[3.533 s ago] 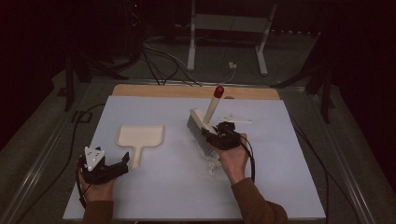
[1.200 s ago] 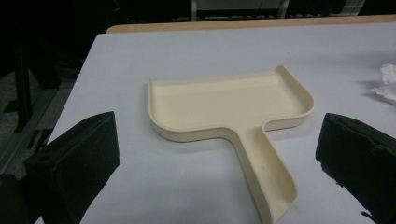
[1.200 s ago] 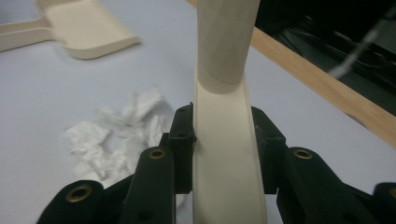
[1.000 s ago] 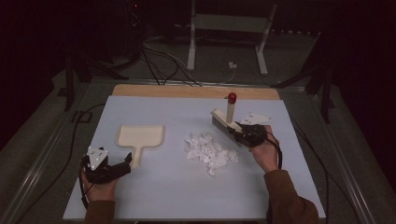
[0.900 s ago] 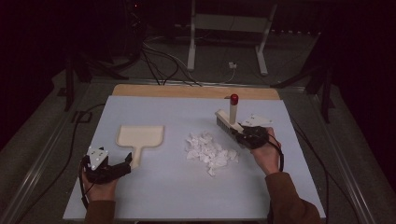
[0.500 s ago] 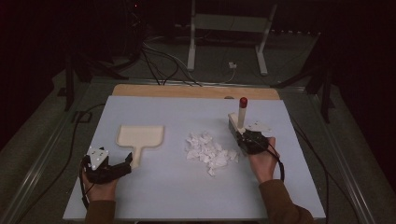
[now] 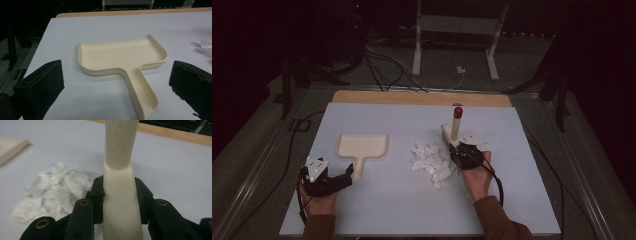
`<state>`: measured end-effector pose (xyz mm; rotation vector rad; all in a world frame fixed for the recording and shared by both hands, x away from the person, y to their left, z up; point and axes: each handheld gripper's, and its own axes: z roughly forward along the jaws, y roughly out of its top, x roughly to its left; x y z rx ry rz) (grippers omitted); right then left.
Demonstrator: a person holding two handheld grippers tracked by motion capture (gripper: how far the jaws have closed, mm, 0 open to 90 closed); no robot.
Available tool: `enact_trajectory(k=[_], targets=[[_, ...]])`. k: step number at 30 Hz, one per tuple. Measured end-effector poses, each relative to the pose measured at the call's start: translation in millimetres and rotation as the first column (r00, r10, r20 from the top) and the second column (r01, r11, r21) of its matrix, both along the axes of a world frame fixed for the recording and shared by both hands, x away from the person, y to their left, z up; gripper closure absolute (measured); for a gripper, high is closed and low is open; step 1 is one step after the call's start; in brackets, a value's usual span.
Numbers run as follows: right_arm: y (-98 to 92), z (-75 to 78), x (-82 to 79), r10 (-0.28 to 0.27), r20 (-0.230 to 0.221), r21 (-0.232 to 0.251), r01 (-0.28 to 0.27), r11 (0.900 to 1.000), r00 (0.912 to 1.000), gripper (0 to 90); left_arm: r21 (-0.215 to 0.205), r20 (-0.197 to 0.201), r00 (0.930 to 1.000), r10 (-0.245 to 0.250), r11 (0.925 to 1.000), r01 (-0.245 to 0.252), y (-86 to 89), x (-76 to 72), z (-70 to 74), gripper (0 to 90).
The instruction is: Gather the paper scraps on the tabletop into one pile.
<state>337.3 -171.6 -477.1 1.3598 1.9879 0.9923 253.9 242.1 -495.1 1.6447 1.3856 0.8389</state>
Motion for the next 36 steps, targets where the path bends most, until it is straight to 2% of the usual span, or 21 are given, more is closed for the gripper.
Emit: enact_trajectory(k=[8, 13, 19, 25, 29, 32, 36], targets=[[19.7, 4.0, -0.7, 0.036, 0.010, 0.028, -0.036, 0.999, 0.9993, 67.5, -0.002, 0.001, 1.0000, 0.002, 1.0000, -0.002, 0.7, -0.1, 0.1, 0.4], [28.0, 1.7, -1.1, 0.084, -0.004, -0.001, -0.084, 0.996, 0.9965, 67.4, -0.004, 0.002, 1.0000, 0.000, 1.0000, 0.000, 1.0, -0.2, 0.1, 0.4], [23.0, 5.0, 0.4, 0.135, 0.017, -0.035, -0.134, 0.990, 0.9907, 67.4, -0.004, -0.002, 1.0000, -0.009, 0.9999, 0.009, 0.2, 0.3, -0.2, 0.4], [12.3, 10.5, 7.4, 0.208, 0.081, -0.112, -0.199, 0.974, 0.9747, 67.4, -0.004, -0.003, 0.9999, -0.011, 0.9999, 0.011, -0.3, 0.4, -0.3, 0.4], [4.6, 12.3, 13.4, 0.240, 0.091, -0.119, -0.229, 0.966, 0.9665, 67.4, -0.004, -0.004, 0.9999, -0.016, 0.9999, 0.016, -0.2, 0.3, -0.3, 0.4], [0.1, 12.7, 19.0, 0.287, 0.094, -0.152, -0.271, 0.950, 0.9533, 67.4, -0.004, -0.005, 0.9998, -0.019, 0.9998, 0.019, -0.7, 0.6, -0.5, 0.4], [-2.8, 13.3, 26.8, 0.357, 0.100, -0.181, -0.336, 0.924, 0.9286, 67.4, -0.005, -0.006, 0.9998, -0.020, 0.9998, 0.020, -0.8, 0.7, -0.6, 0.4]])
